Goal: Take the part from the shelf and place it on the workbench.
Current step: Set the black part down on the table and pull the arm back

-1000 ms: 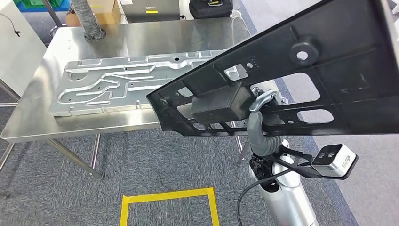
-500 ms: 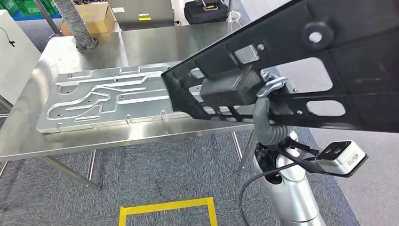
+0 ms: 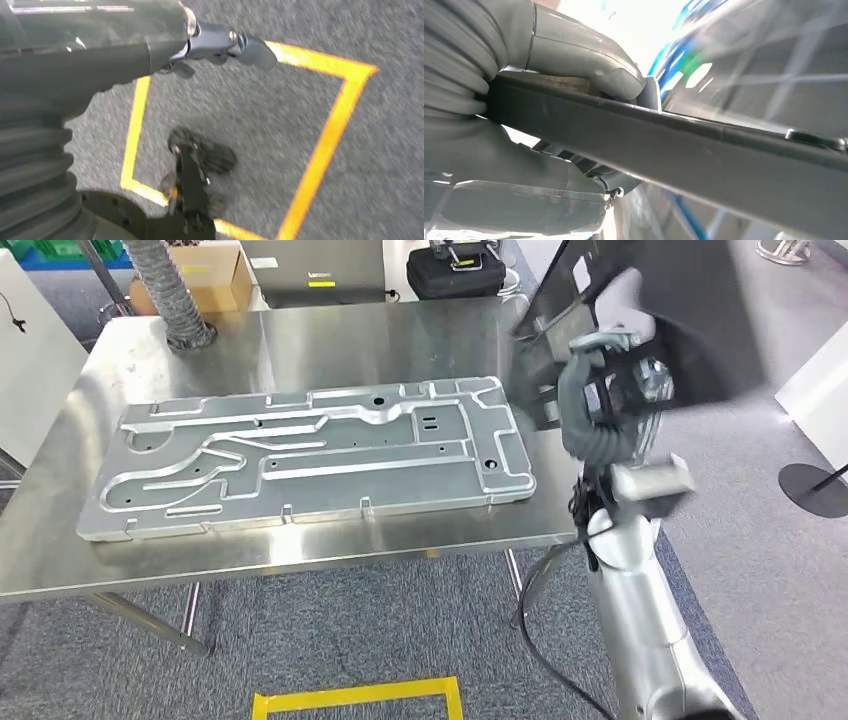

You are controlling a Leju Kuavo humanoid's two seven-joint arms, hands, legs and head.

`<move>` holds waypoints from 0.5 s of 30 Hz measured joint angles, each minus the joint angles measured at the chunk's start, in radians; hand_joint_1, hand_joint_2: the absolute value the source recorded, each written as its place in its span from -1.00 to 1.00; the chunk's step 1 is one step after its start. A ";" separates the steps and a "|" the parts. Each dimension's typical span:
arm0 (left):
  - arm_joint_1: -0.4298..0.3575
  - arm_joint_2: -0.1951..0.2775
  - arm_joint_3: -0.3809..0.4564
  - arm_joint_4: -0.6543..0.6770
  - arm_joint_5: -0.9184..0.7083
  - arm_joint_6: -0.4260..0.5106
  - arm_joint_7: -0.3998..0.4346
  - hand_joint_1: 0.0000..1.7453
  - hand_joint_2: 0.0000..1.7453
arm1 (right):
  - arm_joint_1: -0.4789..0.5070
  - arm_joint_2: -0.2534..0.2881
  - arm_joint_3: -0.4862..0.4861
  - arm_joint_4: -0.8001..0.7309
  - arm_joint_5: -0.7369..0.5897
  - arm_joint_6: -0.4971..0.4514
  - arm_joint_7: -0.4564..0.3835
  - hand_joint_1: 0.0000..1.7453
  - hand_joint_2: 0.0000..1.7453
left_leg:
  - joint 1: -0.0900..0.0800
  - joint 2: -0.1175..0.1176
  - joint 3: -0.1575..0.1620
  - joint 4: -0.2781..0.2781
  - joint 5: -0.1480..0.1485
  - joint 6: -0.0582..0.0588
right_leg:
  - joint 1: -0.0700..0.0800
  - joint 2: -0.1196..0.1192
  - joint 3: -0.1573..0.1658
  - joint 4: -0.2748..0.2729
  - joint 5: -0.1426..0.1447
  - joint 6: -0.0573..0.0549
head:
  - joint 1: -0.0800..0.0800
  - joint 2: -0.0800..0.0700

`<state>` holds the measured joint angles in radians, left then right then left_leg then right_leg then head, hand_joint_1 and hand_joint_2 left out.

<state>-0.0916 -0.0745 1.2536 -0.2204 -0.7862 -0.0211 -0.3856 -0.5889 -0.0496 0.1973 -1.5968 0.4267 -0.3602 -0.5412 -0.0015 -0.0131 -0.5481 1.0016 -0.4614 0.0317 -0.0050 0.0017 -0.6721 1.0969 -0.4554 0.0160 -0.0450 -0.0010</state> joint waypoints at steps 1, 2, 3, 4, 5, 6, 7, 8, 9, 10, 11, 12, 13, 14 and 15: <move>-0.001 -0.001 0.001 0.000 0.000 0.000 -0.003 -1.00 1.00 | -0.037 -0.005 -0.001 0.048 0.097 -0.054 0.048 1.00 1.00 | -0.001 0.000 0.004 0.001 -0.007 -0.004 | 0.003 0.000 0.011 -0.049 0.038 -0.007 | 0.000 0.000; -0.002 -0.001 0.003 0.000 -0.001 0.000 -0.006 -1.00 1.00 | -0.076 -0.009 0.000 0.101 0.205 -0.099 0.107 1.00 1.00 | -0.002 0.001 0.004 0.002 -0.011 -0.008 | 0.005 0.001 0.014 -0.076 0.061 -0.012 | 0.000 0.000; -0.003 -0.002 0.004 0.000 -0.002 0.000 -0.009 -1.00 1.00 | -0.115 -0.012 0.002 0.158 0.315 -0.131 0.172 1.00 1.00 | -0.004 0.002 0.005 0.004 -0.013 -0.013 | 0.008 0.000 0.012 -0.082 0.064 -0.016 | 0.000 0.000; -0.003 -0.002 0.004 0.000 -0.004 0.000 -0.013 -1.00 1.00 | -0.158 -0.016 0.005 0.221 0.434 -0.147 0.243 1.00 1.00 | -0.004 0.002 0.003 0.006 -0.013 -0.017 | 0.006 0.001 0.014 -0.084 0.066 -0.021 | 0.000 0.000; -0.003 -0.002 0.004 0.000 -0.006 -0.001 -0.016 -1.00 1.00 | -0.204 -0.018 0.012 0.289 0.554 -0.148 0.311 1.00 1.00 | -0.004 0.002 -0.001 0.017 -0.013 -0.021 | 0.004 0.001 0.017 -0.087 0.068 -0.026 | 0.000 0.000; -0.003 -0.002 0.004 0.000 -0.008 -0.002 -0.019 -1.00 1.00 | -0.254 -0.020 0.022 0.358 0.661 -0.138 0.369 1.00 1.00 | -0.004 0.003 -0.014 0.042 -0.015 -0.026 | 0.002 0.000 0.022 -0.090 0.066 -0.030 | 0.000 0.000; -0.003 -0.002 0.004 0.000 -0.010 -0.004 -0.022 -1.00 1.00 | -0.304 -0.021 0.037 0.429 0.758 -0.122 0.416 1.00 1.00 | -0.003 0.004 -0.037 0.083 -0.025 -0.032 | -0.001 0.000 0.027 -0.092 0.063 -0.035 | 0.000 0.000; -0.004 -0.003 0.004 0.000 -0.013 -0.006 -0.024 -1.00 1.00 | -0.352 -0.019 0.057 0.501 0.836 -0.105 0.452 1.00 1.00 | 0.001 0.004 -0.072 0.142 -0.043 -0.038 | -0.002 0.000 0.032 -0.094 0.060 -0.039 | 0.000 0.000; -0.005 -0.004 0.004 0.001 -0.016 -0.008 -0.025 -1.00 1.00 | -0.396 -0.012 0.080 0.575 0.897 -0.091 0.478 1.00 1.00 | 0.004 0.005 -0.112 0.205 -0.068 -0.044 | -0.002 0.000 0.036 -0.094 0.056 -0.043 | 0.000 0.000; -0.005 -0.004 0.004 0.001 -0.018 -0.011 -0.026 -1.00 1.00 | -0.435 0.000 0.106 0.652 0.947 -0.077 0.496 1.00 1.00 | 0.007 0.005 -0.149 0.261 -0.089 -0.050 | -0.001 0.000 0.041 -0.093 0.051 -0.045 | 0.000 0.000; -0.005 -0.004 0.004 0.001 -0.021 -0.013 -0.028 -1.00 1.00 | -0.468 0.015 0.132 0.726 0.986 -0.061 0.505 1.00 1.00 | 0.010 0.006 -0.176 0.291 -0.097 -0.054 | -0.001 0.001 0.046 -0.093 0.046 -0.046 | 0.000 0.000; -0.005 -0.004 0.004 0.001 -0.021 -0.014 -0.029 -1.00 1.00 | -0.493 0.032 0.158 0.790 1.017 -0.045 0.508 1.00 1.00 | 0.011 0.006 -0.186 0.286 -0.084 -0.056 | 0.000 0.001 0.053 -0.093 0.041 -0.046 | 0.000 0.000; -0.005 -0.004 0.004 0.001 -0.022 -0.015 -0.030 -1.00 1.00 | -0.511 0.050 0.182 0.846 1.039 -0.027 0.504 1.00 1.00 | 0.012 0.006 -0.178 0.246 -0.051 -0.056 | 0.000 0.002 0.061 -0.093 0.036 -0.045 | 0.000 0.000; -0.005 -0.004 0.004 0.001 -0.023 -0.015 -0.031 -1.00 1.00 | -0.524 0.067 0.202 0.889 1.054 -0.007 0.495 1.00 1.00 | 0.012 0.007 -0.155 0.176 -0.002 -0.054 | 0.000 0.001 0.070 -0.093 0.030 -0.043 | 0.000 0.000; -0.006 -0.004 0.004 0.001 -0.025 -0.015 -0.031 -1.00 1.00 | -0.536 0.086 0.220 0.930 1.065 0.013 0.482 1.00 1.00 | 0.011 0.008 -0.129 0.105 0.038 -0.050 | 0.001 0.001 0.077 -0.093 0.024 -0.041 | 0.000 0.000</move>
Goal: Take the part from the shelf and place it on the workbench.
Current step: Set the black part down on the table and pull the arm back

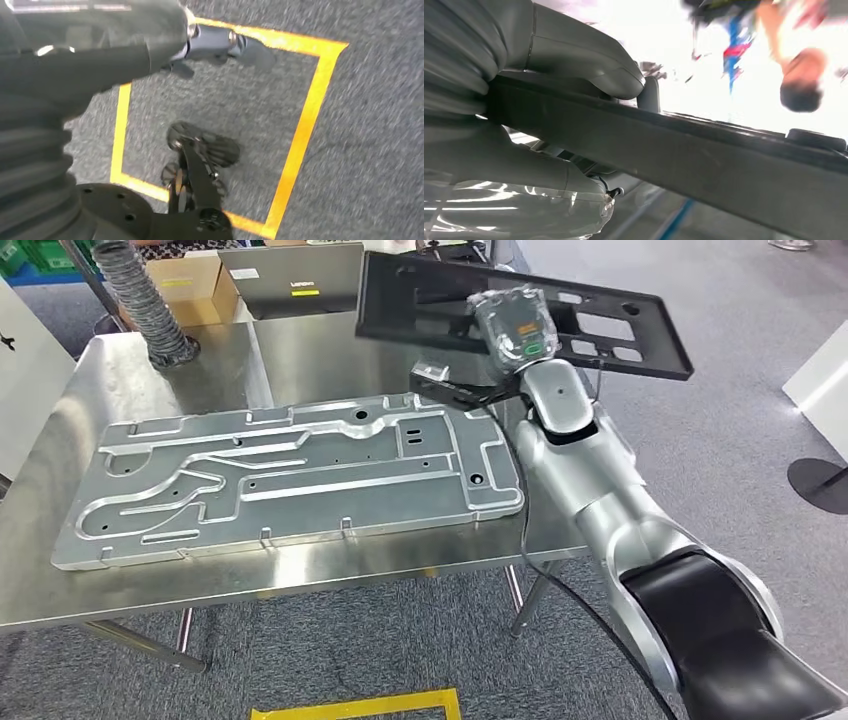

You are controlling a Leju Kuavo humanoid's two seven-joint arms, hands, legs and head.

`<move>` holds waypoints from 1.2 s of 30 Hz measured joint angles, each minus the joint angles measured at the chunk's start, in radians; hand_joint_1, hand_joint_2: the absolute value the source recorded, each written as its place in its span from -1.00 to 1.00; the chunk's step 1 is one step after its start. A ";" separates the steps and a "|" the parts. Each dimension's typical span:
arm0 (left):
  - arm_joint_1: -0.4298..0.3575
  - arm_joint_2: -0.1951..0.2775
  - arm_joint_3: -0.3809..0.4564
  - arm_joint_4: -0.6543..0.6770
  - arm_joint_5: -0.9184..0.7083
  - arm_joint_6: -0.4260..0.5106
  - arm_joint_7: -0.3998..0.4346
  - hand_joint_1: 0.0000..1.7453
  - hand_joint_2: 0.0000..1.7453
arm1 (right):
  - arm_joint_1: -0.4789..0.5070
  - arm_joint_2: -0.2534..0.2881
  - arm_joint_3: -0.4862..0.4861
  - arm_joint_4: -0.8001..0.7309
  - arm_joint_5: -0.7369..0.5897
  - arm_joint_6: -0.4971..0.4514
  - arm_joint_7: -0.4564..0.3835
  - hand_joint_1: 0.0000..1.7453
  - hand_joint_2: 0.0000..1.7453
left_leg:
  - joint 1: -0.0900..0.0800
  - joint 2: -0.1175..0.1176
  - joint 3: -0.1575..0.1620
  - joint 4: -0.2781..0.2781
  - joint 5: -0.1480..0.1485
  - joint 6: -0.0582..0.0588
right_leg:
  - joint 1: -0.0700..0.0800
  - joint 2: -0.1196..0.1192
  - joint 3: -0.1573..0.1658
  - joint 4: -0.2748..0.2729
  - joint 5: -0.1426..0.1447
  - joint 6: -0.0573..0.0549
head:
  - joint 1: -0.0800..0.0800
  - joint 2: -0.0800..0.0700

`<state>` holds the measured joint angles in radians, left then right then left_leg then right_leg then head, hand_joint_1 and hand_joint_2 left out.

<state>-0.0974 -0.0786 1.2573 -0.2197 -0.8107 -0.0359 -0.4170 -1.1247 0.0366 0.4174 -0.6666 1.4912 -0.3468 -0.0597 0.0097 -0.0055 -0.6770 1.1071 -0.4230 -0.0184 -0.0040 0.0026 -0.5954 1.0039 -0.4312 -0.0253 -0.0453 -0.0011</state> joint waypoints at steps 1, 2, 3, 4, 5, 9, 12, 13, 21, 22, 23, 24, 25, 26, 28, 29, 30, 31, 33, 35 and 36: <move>-0.001 0.000 0.000 0.000 -0.003 0.001 0.000 -1.00 1.00 | -0.011 0.019 0.017 0.039 0.007 0.023 -0.016 1.00 1.00 | -0.003 0.001 0.021 -0.059 0.023 0.005 | 0.001 0.000 0.003 0.001 -0.004 0.003 | 0.000 0.000; -0.003 0.000 0.000 0.000 -0.005 0.004 0.000 -1.00 1.00 | -0.020 0.038 0.035 0.078 0.011 0.046 -0.034 1.00 1.00 | -0.005 0.001 0.034 -0.094 0.037 0.010 | 0.002 -0.001 0.004 0.001 -0.008 0.007 | 0.000 0.000; -0.004 0.000 0.000 0.000 -0.008 0.007 0.000 -1.00 1.00 | -0.025 0.057 0.053 0.115 0.015 0.067 -0.049 1.00 1.00 | -0.008 0.001 0.038 -0.105 0.035 0.015 | 0.003 -0.001 0.003 0.001 -0.010 0.012 | 0.000 0.000; -0.005 0.000 -0.001 0.000 -0.011 0.011 -0.001 -1.00 1.00 | -0.025 0.075 0.070 0.146 0.017 0.084 -0.063 1.00 1.00 | -0.009 0.001 0.039 -0.108 0.033 0.019 | 0.003 -0.002 0.002 0.001 -0.012 0.017 | 0.000 0.000; -0.005 -0.001 -0.001 0.000 -0.014 0.013 -0.003 -1.00 1.00 | -0.021 0.091 0.083 0.171 0.016 0.097 -0.074 1.00 1.00 | -0.006 0.000 0.042 -0.108 0.039 0.023 | 0.004 -0.002 0.002 0.003 -0.017 0.022 | 0.000 0.000; -0.012 -0.004 -0.009 0.000 -0.025 0.015 -0.019 -1.00 1.00 | -0.006 0.139 0.114 0.246 0.000 0.120 -0.100 1.00 1.00 | 0.000 -0.001 0.052 -0.117 0.035 0.039 | 0.000 -0.002 -0.072 0.157 -0.098 0.040 | 0.000 0.000; -0.015 -0.005 -0.013 0.000 -0.033 0.016 -0.031 -1.00 1.00 | 0.031 0.152 0.127 0.286 -0.019 0.132 -0.102 1.00 1.00 | 0.000 -0.006 0.060 -0.114 0.025 0.043 | -0.005 -0.002 -0.152 0.290 -0.124 0.046 | 0.000 0.000; -0.015 -0.005 -0.015 0.001 -0.035 0.017 -0.034 -1.00 1.00 | 0.044 0.154 0.128 0.295 -0.030 0.134 -0.099 1.00 1.00 | 0.000 -0.009 0.064 -0.111 0.020 0.041 | -0.006 -0.002 -0.146 0.263 -0.095 0.045 | 0.000 0.000; -0.019 -0.010 -0.024 0.002 -0.041 0.008 -0.047 -1.00 1.00 | 0.097 0.162 0.126 0.343 -0.096 0.138 -0.062 -1.00 -1.00 | -0.003 -0.009 0.072 -0.092 -0.013 0.007 | 0.000 0.001 -0.039 0.011 0.017 0.012 | 0.000 0.000; -0.019 -0.010 -0.025 0.002 -0.040 0.005 -0.048 -1.00 1.00 | 0.102 0.162 0.125 0.347 -0.101 0.140 -0.057 -1.00 -1.00 | -0.003 -0.007 0.065 -0.073 -0.027 0.002 | -0.003 0.000 -0.034 0.006 0.017 0.008 | 0.000 0.000; -0.020 -0.010 -0.026 0.002 -0.040 0.002 -0.050 -1.00 1.00 | 0.107 0.162 0.124 0.351 -0.105 0.144 -0.053 -1.00 -1.00 | -0.001 -0.006 0.049 -0.033 -0.050 -0.002 | -0.006 -0.001 -0.029 0.002 0.017 0.003 | 0.000 0.000; -0.020 -0.010 -0.027 0.002 -0.039 -0.001 -0.050 -1.00 1.00 | 0.112 0.162 0.122 0.355 -0.108 0.148 -0.049 -1.00 -1.00 | 0.001 -0.004 0.022 0.026 -0.078 -0.006 | -0.006 -0.001 -0.026 0.000 0.016 0.000 | 0.000 0.000; -0.020 -0.010 -0.028 0.002 -0.039 -0.002 -0.051 -1.00 1.00 | 0.118 0.162 0.121 0.360 -0.112 0.151 -0.046 -1.00 -1.00 | 0.003 -0.003 -0.011 0.095 -0.107 -0.010 | -0.006 -0.002 -0.024 0.000 0.015 -0.002 | 0.000 0.000; -0.019 -0.010 -0.029 0.002 -0.039 -0.002 -0.051 -1.00 1.00 | 0.126 0.161 0.118 0.364 -0.116 0.153 -0.044 -1.00 -1.00 | 0.004 -0.002 -0.042 0.153 -0.125 -0.013 | -0.006 -0.001 -0.022 0.000 0.013 -0.003 | 0.000 0.000; -0.019 -0.009 -0.031 0.002 -0.039 0.000 -0.052 -1.00 1.00 | 0.142 0.160 0.110 0.372 -0.128 0.150 -0.044 -1.00 -1.00 | 0.006 -0.001 -0.057 0.172 -0.108 -0.016 | -0.005 0.000 -0.019 0.001 0.010 -0.002 | 0.000 0.000; -0.020 -0.009 -0.031 0.002 -0.039 0.001 -0.053 -1.00 1.00 | 0.147 0.159 0.105 0.374 -0.134 0.146 -0.047 -1.00 -1.00 | 0.007 -0.001 -0.036 0.124 -0.074 -0.015 | -0.006 0.001 -0.016 0.002 0.008 0.000 | 0.000 0.000; -0.021 -0.008 -0.032 0.002 -0.040 0.002 -0.054 -1.00 1.00 | 0.150 0.158 0.099 0.375 -0.141 0.140 -0.052 -1.00 -1.00 | 0.007 -0.001 -0.003 0.053 -0.037 -0.014 | -0.006 0.003 -0.014 0.003 0.006 0.003 | 0.000 0.000; -0.023 -0.007 -0.033 0.002 -0.041 0.003 -0.055 -1.00 1.00 | 0.151 0.157 0.094 0.375 -0.148 0.131 -0.060 -1.00 -1.00 | 0.007 0.000 0.031 -0.016 -0.012 -0.011 | -0.004 0.004 -0.013 0.006 0.003 0.007 | 0.000 0.000; -0.027 -0.007 -0.035 0.002 -0.045 0.008 -0.056 -1.00 0.00 | 0.152 0.154 0.082 0.375 -0.163 0.107 -0.083 -1.00 -1.00 | 0.004 -0.001 0.067 -0.090 0.005 -0.001 | -0.001 0.007 -0.013 0.008 0.001 0.016 | 0.000 0.000; -0.029 -0.007 -0.038 0.002 -0.049 0.013 -0.056 -1.00 -1.00 | 0.154 0.152 0.069 0.375 -0.182 0.086 -0.113 -1.00 -1.00 | 0.001 -0.002 0.069 -0.096 0.003 0.011 | 0.000 0.008 -0.013 0.006 0.002 0.027 | 0.000 0.000; -0.030 -0.008 -0.039 0.002 -0.050 0.014 -0.055 -1.00 -1.00 | 0.155 0.152 0.061 0.374 -0.199 0.074 -0.136 -1.00 -1.00 | 0.002 -0.002 0.071 -0.099 0.005 0.018 | -0.001 0.008 -0.014 0.010 -0.001 0.033 | 0.000 0.000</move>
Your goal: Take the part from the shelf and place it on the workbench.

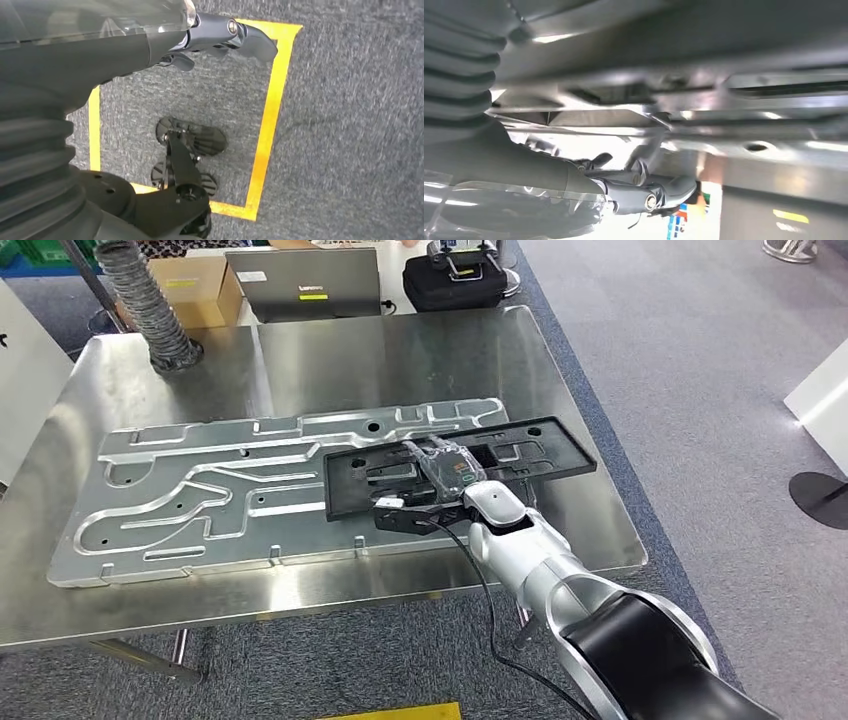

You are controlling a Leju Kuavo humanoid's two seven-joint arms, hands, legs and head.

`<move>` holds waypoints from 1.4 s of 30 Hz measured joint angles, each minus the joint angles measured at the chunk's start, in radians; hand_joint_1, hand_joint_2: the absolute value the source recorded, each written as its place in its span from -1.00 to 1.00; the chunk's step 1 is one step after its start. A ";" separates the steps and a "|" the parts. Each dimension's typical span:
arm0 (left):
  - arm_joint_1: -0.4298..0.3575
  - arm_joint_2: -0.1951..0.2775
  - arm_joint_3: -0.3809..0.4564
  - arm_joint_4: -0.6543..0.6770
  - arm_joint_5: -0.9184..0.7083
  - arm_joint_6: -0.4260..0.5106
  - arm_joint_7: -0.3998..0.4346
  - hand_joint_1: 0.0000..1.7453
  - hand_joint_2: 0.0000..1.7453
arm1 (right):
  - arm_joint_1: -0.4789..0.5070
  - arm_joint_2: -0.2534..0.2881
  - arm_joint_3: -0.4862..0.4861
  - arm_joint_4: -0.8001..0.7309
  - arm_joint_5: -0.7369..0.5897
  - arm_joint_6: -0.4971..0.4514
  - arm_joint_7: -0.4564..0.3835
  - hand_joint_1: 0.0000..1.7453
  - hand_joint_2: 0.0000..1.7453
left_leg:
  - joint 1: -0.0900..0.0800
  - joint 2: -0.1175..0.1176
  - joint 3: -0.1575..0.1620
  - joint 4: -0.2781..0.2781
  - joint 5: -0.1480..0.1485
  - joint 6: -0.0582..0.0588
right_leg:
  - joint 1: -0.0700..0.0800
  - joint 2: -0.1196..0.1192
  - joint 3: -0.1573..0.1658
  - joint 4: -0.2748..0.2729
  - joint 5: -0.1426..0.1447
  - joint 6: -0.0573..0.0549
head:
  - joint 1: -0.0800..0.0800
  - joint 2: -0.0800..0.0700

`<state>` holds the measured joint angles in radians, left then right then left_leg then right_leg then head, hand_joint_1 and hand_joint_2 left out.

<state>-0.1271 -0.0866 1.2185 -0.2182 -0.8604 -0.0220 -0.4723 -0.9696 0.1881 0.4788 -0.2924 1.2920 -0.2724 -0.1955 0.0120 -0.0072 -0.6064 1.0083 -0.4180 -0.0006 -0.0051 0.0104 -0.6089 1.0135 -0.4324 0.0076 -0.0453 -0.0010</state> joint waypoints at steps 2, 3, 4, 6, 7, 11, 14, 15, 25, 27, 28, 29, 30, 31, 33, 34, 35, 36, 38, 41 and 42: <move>-0.002 -0.001 -0.001 0.000 -0.001 0.002 0.004 -1.00 -1.00 | 0.001 0.001 -0.027 -0.008 -0.077 -0.040 -0.094 -1.00 -1.00 | 0.004 0.001 0.003 -0.007 0.005 0.013 | -0.001 -0.002 -0.022 0.050 -0.035 0.008 | 0.000 0.000; -0.004 -0.002 -0.002 0.000 -0.001 0.003 0.008 -1.00 -1.00 | 0.002 0.002 -0.049 -0.017 -0.139 -0.068 -0.171 -1.00 -1.00 | 0.004 0.001 0.003 -0.008 0.006 0.017 | -0.002 -0.003 -0.049 0.110 -0.069 0.010 | 0.000 0.000; -0.005 -0.002 -0.002 0.000 -0.001 0.004 0.012 -1.00 -1.00 | 0.003 0.003 -0.076 -0.030 -0.206 -0.092 -0.250 -1.00 -1.00 | 0.003 0.001 0.002 -0.008 0.006 0.019 | -0.002 -0.004 -0.083 0.183 -0.104 0.011 | 0.000 0.000; -0.007 -0.002 -0.003 0.000 -0.001 0.007 0.019 -1.00 -1.00 | 0.004 0.007 -0.127 -0.060 -0.306 -0.117 -0.360 -1.00 -1.00 | 0.001 0.001 0.002 -0.006 0.005 0.021 | -0.002 -0.004 -0.134 0.293 -0.137 0.012 | 0.000 0.000; -0.007 -0.002 -0.004 0.000 -0.001 0.008 0.021 -1.00 -1.00 | 0.003 0.008 -0.145 -0.075 -0.329 -0.118 -0.378 -1.00 -1.00 | 0.000 0.000 0.003 -0.005 0.004 0.021 | -0.002 -0.004 -0.134 0.293 -0.124 0.011 | 0.000 0.000; -0.009 -0.007 -0.009 0.000 -0.001 0.008 0.024 -1.00 -1.00 | 0.002 0.012 -0.182 -0.131 -0.380 -0.122 -0.405 -1.00 -1.00 | -0.004 -0.004 0.002 0.002 0.000 0.014 | 0.004 -0.005 -0.016 0.044 -0.009 -0.008 | 0.000 0.000; -0.010 -0.009 -0.011 0.001 0.006 0.008 0.025 -1.00 -1.00 | 0.029 -0.001 -0.185 -0.252 -0.589 -0.164 -0.474 -1.00 -1.00 | -0.006 -0.004 0.000 0.003 0.000 0.000 | 0.008 -0.006 -0.002 0.003 -0.001 -0.015 | 0.000 0.000; -0.010 -0.008 -0.011 0.001 0.013 0.008 0.025 -1.00 -1.00 | 0.045 -0.016 -0.180 -0.332 -0.690 -0.177 -0.485 -1.00 -1.00 | -0.006 -0.003 -0.004 0.009 -0.002 -0.006 | 0.006 -0.007 -0.001 0.000 0.001 -0.019 | 0.000 0.000; 0.038 -0.005 0.026 0.002 0.089 -0.011 0.006 -1.00 -1.00 | 0.407 -0.244 -0.415 -1.312 -0.943 -0.273 -0.492 -1.00 -1.00 | 0.009 0.001 -0.029 0.118 -0.047 -0.027 | -0.005 -0.019 0.024 -0.006 -0.013 -0.022 | 0.000 0.000; 0.037 -0.005 0.033 0.002 0.094 -0.017 -0.001 -1.00 -1.00 | 0.495 -0.265 -0.480 -1.400 -0.849 -0.363 -0.500 -1.00 -1.00 | 0.006 0.000 0.023 0.022 -0.026 -0.018 | -0.003 -0.016 0.027 -0.003 -0.017 -0.012 | 0.000 0.000; 0.036 -0.005 0.035 0.002 0.095 -0.019 -0.004 -1.00 -1.00 | 0.544 -0.273 -0.513 -1.436 -0.818 -0.393 -0.501 -1.00 -1.00 | 0.004 -0.001 0.031 0.009 -0.030 -0.012 | -0.002 -0.015 0.027 -0.004 -0.017 -0.006 | 0.000 0.000; 0.035 -0.005 0.037 0.002 0.095 -0.019 -0.006 -1.00 -1.00 | 0.597 -0.279 -0.545 -1.467 -0.799 -0.411 -0.502 -1.00 -1.00 | 0.002 -0.002 0.033 0.005 -0.030 -0.006 | -0.001 -0.015 0.029 -0.005 -0.015 0.000 | 0.000 0.000; 0.036 -0.005 0.039 0.002 0.096 -0.019 -0.007 -1.00 -1.00 | 0.654 -0.283 -0.581 -1.496 -0.791 -0.418 -0.502 -1.00 -1.00 | 0.004 -0.003 0.034 0.003 -0.026 0.001 | -0.002 -0.015 0.031 -0.006 -0.017 0.007 | 0.000 0.000; 0.036 -0.005 0.042 0.002 0.097 -0.019 -0.007 -1.00 -1.00 | 0.713 -0.286 -0.617 -1.522 -0.785 -0.422 -0.501 -1.00 -1.00 | 0.005 -0.003 0.035 -0.001 -0.021 0.008 | -0.003 -0.014 0.030 0.001 -0.026 0.012 | 0.000 0.000; 0.036 -0.006 0.049 0.002 0.098 -0.019 -0.007 -1.00 -1.00 | 0.817 -0.290 -0.695 -1.564 -0.772 -0.425 -0.501 -1.00 -1.00 | 0.009 -0.003 0.033 -0.010 -0.013 0.021 | -0.006 -0.012 0.006 0.065 -0.081 0.020 | 0.000 0.000; 0.036 -0.005 0.051 0.002 0.099 -0.018 -0.007 -1.00 -1.00 | 0.861 -0.291 -0.728 -1.577 -0.765 -0.426 -0.501 -1.00 -1.00 | 0.008 -0.003 0.029 -0.010 -0.010 0.024 | -0.007 -0.011 -0.019 0.127 -0.120 0.023 | 0.000 0.000; 0.035 -0.005 0.054 0.002 0.100 -0.018 -0.006 -1.00 -1.00 | 0.900 -0.291 -0.758 -1.587 -0.759 -0.426 -0.501 -1.00 -1.00 | 0.006 -0.002 0.024 -0.010 -0.008 0.026 | -0.008 -0.011 -0.046 0.194 -0.155 0.026 | 0.000 0.000; 0.035 -0.005 0.056 0.002 0.100 -0.017 -0.006 -1.00 -1.00 | 0.937 -0.290 -0.782 -1.592 -0.756 -0.426 -0.501 -1.00 -1.00 | 0.005 -0.001 0.019 -0.009 -0.005 0.027 | -0.010 -0.011 -0.066 0.246 -0.176 0.028 | 0.000 0.000; 0.035 -0.005 0.059 0.002 0.105 -0.010 -0.007 -1.00 -1.00 | 0.996 -0.285 -0.825 -1.596 -0.754 -0.426 -0.501 -1.00 -1.00 | 0.005 0.001 0.007 -0.004 0.000 0.024 | -0.013 -0.011 -0.051 0.245 -0.165 0.031 | 0.000 0.000; 0.034 -0.005 0.060 0.002 0.114 -0.004 -0.009 -1.00 -1.00 | 1.053 -0.268 -0.876 -1.593 -0.755 -0.426 -0.501 -1.00 -1.00 | 0.003 0.001 -0.008 0.009 0.007 0.014 | -0.018 -0.011 0.063 0.052 -0.097 0.029 | 0.000 0.000; 0.034 -0.005 0.060 0.002 0.115 -0.006 -0.009 -1.00 -1.00 | 1.070 -0.261 -0.889 -1.591 -0.754 -0.426 -0.501 -1.00 -1.00 | 0.002 0.000 -0.011 0.012 0.010 0.008 | -0.017 -0.010 0.084 0.012 -0.086 0.025 | 0.000 0.000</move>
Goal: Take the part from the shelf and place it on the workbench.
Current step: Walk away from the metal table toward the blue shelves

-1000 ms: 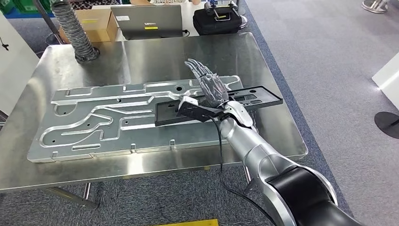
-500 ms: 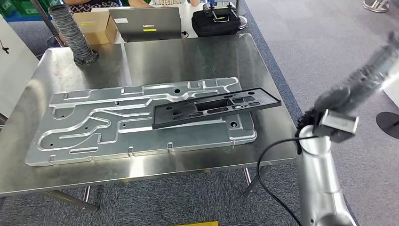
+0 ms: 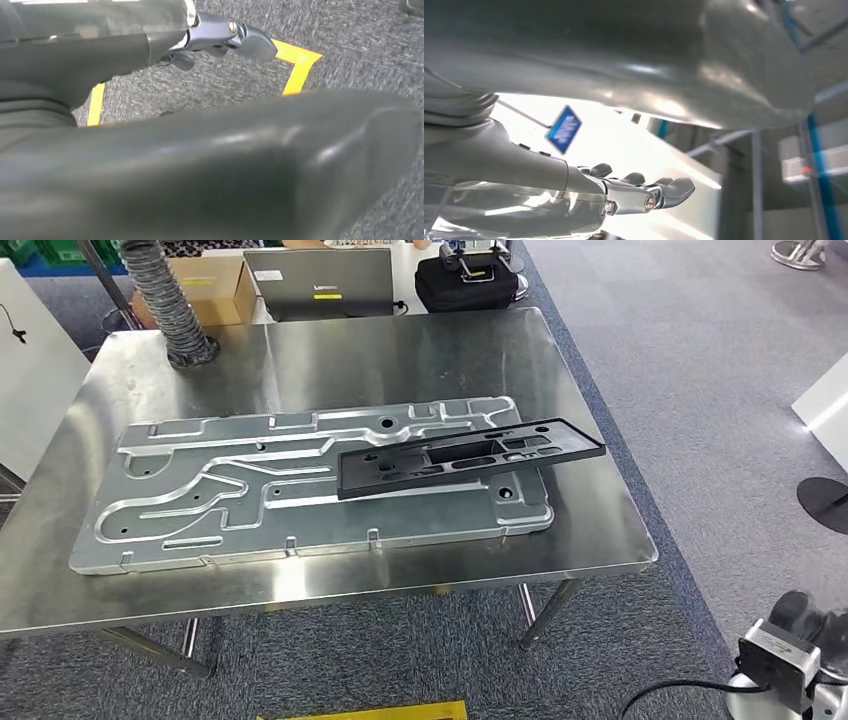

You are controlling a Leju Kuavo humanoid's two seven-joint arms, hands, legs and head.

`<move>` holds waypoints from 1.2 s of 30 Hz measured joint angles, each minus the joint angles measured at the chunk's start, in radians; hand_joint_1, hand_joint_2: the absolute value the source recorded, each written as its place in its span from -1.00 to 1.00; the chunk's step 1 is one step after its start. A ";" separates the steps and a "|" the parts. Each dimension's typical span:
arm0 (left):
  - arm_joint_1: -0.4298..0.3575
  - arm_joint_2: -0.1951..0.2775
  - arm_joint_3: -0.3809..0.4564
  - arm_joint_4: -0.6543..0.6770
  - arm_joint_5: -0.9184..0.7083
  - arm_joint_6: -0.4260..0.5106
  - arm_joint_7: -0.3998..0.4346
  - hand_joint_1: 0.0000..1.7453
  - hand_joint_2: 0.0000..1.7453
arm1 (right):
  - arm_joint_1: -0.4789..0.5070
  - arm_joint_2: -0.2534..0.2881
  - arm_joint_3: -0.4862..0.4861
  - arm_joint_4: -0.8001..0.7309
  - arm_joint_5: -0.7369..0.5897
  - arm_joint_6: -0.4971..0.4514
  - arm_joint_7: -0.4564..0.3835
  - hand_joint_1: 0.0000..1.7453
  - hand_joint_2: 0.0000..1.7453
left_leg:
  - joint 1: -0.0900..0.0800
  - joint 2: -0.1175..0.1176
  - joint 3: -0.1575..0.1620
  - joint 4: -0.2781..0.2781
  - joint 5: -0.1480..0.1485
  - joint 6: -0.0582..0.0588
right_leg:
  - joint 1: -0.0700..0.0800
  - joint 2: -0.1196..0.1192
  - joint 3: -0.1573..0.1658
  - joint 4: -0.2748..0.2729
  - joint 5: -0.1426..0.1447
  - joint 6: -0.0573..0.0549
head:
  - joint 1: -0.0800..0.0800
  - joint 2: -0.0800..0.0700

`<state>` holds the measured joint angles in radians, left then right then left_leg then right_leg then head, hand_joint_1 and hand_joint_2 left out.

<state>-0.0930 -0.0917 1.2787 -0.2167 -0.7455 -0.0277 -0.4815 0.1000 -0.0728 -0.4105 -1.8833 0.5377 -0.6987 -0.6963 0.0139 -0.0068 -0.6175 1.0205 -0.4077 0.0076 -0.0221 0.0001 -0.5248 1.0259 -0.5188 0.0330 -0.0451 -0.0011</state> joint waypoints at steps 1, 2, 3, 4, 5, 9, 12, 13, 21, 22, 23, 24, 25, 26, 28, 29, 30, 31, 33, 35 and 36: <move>0.000 0.000 0.000 0.000 0.000 -0.001 0.000 -1.00 -1.00 | 0.015 0.008 -0.013 0.004 0.002 0.000 0.000 -1.00 -1.00 | -0.002 0.000 -0.001 0.001 0.004 -0.007 | 0.003 0.001 0.006 -0.015 0.004 -0.006 | 0.000 0.000; 0.001 0.000 0.000 0.000 0.000 -0.001 0.000 -1.00 -1.00 | 0.028 0.016 -0.025 0.009 0.005 0.000 0.000 -1.00 -1.00 | -0.003 -0.001 -0.001 -0.002 0.009 -0.014 | 0.006 0.002 0.003 -0.013 0.011 -0.013 | 0.000 0.000; 0.002 0.000 0.000 0.000 0.000 0.000 0.000 -1.00 -1.00 | 0.038 0.024 -0.035 0.015 0.011 0.000 0.000 -1.00 -1.00 | -0.003 -0.001 -0.002 -0.004 0.014 -0.020 | 0.006 0.002 -0.001 -0.012 0.018 -0.021 | 0.000 0.000; 0.003 0.001 0.000 0.000 0.000 -0.001 0.000 -1.00 -1.00 | 0.044 0.033 -0.045 0.022 0.021 0.000 0.000 -1.00 -1.00 | -0.001 -0.001 -0.005 0.000 0.009 -0.027 | 0.005 0.001 -0.007 -0.013 0.026 -0.029 | 0.000 0.000; 0.003 0.001 0.000 0.000 0.001 -0.003 0.000 -1.00 -1.00 | 0.049 0.043 -0.054 0.031 0.032 0.001 0.000 -1.00 -1.00 | 0.000 0.000 -0.013 0.018 -0.013 -0.031 | 0.003 -0.001 -0.014 -0.014 0.034 -0.038 | 0.000 0.000; 0.004 0.000 -0.002 0.000 0.007 -0.014 -0.002 -1.00 -1.00 | 0.071 0.088 -0.099 0.093 0.074 0.001 -0.001 -1.00 -1.00 | 0.002 0.001 -0.073 0.236 -0.184 -0.041 | 0.007 -0.005 -0.060 -0.014 0.071 -0.054 | 0.000 0.000; 0.003 0.000 -0.003 0.000 0.007 -0.015 -0.007 -1.00 -1.00 | 0.077 0.114 -0.138 0.161 0.110 0.000 -0.001 -1.00 -1.00 | -0.002 0.001 0.004 0.202 -0.185 -0.030 | 0.016 -0.005 -0.098 -0.012 0.099 -0.055 | 0.000 0.000; 0.002 0.000 -0.003 0.000 0.006 -0.015 -0.009 -1.00 -1.00 | 0.077 0.120 -0.151 0.186 0.122 0.000 -0.001 -1.00 -1.00 | -0.005 0.001 0.066 0.122 -0.167 -0.020 | 0.018 -0.005 -0.107 -0.011 0.109 -0.054 | 0.000 0.000; 0.001 -0.005 -0.005 0.000 -0.007 -0.027 -0.013 -1.00 -1.00 | 0.062 0.167 -0.274 0.474 0.231 -0.001 0.000 -1.00 -1.00 | -0.017 0.009 0.140 -0.066 -0.071 0.031 | 0.015 -0.002 -0.136 0.007 0.108 -0.012 | 0.000 0.000; 0.001 -0.006 -0.005 0.000 -0.008 -0.027 -0.013 -1.00 -1.00 | 0.058 0.170 -0.292 0.514 0.237 -0.001 0.000 -1.00 -1.00 | -0.015 0.011 0.127 -0.069 -0.055 0.034 | 0.012 -0.001 -0.150 0.055 0.054 -0.008 | 0.000 0.000; 0.002 -0.006 -0.005 0.000 -0.008 -0.028 -0.013 -1.00 -1.00 | 0.055 0.173 -0.308 0.548 0.239 -0.001 0.000 -1.00 -1.00 | -0.015 0.011 0.111 -0.070 -0.043 0.037 | 0.010 0.000 -0.163 0.116 -0.003 -0.004 | 0.000 0.000; 0.002 -0.006 -0.005 0.000 -0.008 -0.029 -0.013 -1.00 -1.00 | 0.051 0.176 -0.322 0.583 0.241 -0.001 0.000 -1.00 -1.00 | -0.015 0.012 0.093 -0.069 -0.030 0.036 | 0.007 0.000 -0.173 0.181 -0.046 0.000 | 0.000 0.000; 0.003 -0.006 -0.005 0.000 -0.009 -0.029 -0.013 -1.00 -1.00 | 0.049 0.179 -0.333 0.611 0.241 -0.001 0.000 -1.00 -1.00 | -0.015 0.013 0.076 -0.066 -0.018 0.035 | 0.004 0.000 -0.173 0.231 -0.063 0.004 | 0.000 0.000; 0.003 -0.007 -0.005 0.000 -0.009 -0.028 -0.014 -1.00 -1.00 | 0.047 0.182 -0.342 0.635 0.244 -0.001 0.000 -1.00 -1.00 | -0.014 0.014 0.057 -0.061 -0.007 0.032 | 0.002 0.000 -0.159 0.251 -0.055 0.008 | 0.000 0.000; 0.003 -0.007 -0.005 0.001 -0.009 -0.022 -0.017 -1.00 -1.00 | 0.037 0.185 -0.360 0.684 0.251 -0.001 0.000 -1.00 -1.00 | -0.010 0.015 0.019 -0.045 0.012 0.023 | -0.005 -0.001 -0.080 0.191 -0.004 0.013 | 0.000 0.000; 0.002 -0.008 -0.005 0.002 -0.008 -0.019 -0.018 -1.00 -1.00 | 0.029 0.186 -0.369 0.711 0.251 -0.001 0.000 -1.00 -1.00 | -0.009 0.015 0.001 -0.034 0.019 0.016 | -0.006 0.000 -0.021 0.119 0.003 0.015 | 0.000 0.000; 0.001 -0.009 -0.005 0.003 -0.008 -0.017 -0.018 -1.00 -1.00 | 0.021 0.187 -0.378 0.743 0.244 -0.001 0.000 -1.00 -1.00 | -0.009 0.015 -0.013 -0.023 0.024 0.010 | -0.005 0.001 0.032 0.046 -0.006 0.011 | 0.000 0.000; 0.001 -0.009 -0.005 0.003 -0.008 -0.015 -0.017 -1.00 -1.00 | 0.015 0.187 -0.384 0.780 0.225 -0.001 0.000 -1.00 -1.00 | -0.009 0.015 -0.022 -0.015 0.030 0.003 | -0.004 0.002 0.068 -0.009 -0.022 0.006 | 0.000 0.000; 0.001 -0.012 -0.005 0.003 -0.008 -0.015 -0.012 -1.00 -1.00 | 0.005 0.187 -0.391 0.868 0.176 -0.001 0.000 -1.00 -1.00 | -0.009 0.015 -0.028 -0.011 0.046 -0.010 | 0.002 0.003 0.083 -0.045 -0.038 -0.013 | 0.000 0.000; 0.004 -0.012 -0.005 0.003 -0.008 -0.015 -0.005 -1.00 -1.00 | -0.005 0.186 -0.394 0.956 0.140 -0.001 0.000 -1.00 -1.00 | -0.004 0.014 -0.035 -0.004 0.039 -0.023 | 0.002 -0.002 0.066 -0.042 -0.019 -0.033 | 0.000 0.000; 0.006 -0.013 -0.005 0.003 -0.008 -0.014 -0.001 -1.00 -1.00 | -0.014 0.186 -0.398 1.003 0.128 -0.001 0.000 -1.00 -1.00 | -0.002 0.014 -0.044 0.019 0.007 -0.028 | 0.002 -0.003 0.054 -0.043 -0.006 -0.043 | 0.000 0.000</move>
<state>-0.0870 -0.1048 1.2740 -0.2132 -0.7534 -0.0422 -0.4829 0.0861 0.1129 -0.8087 -0.8804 0.6654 -0.6996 -0.6965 0.0123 0.0070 -0.6616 1.0399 -0.4012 -0.0199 -0.0200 -0.0033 -0.4707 0.9831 -0.5252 -0.0098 -0.0451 -0.0010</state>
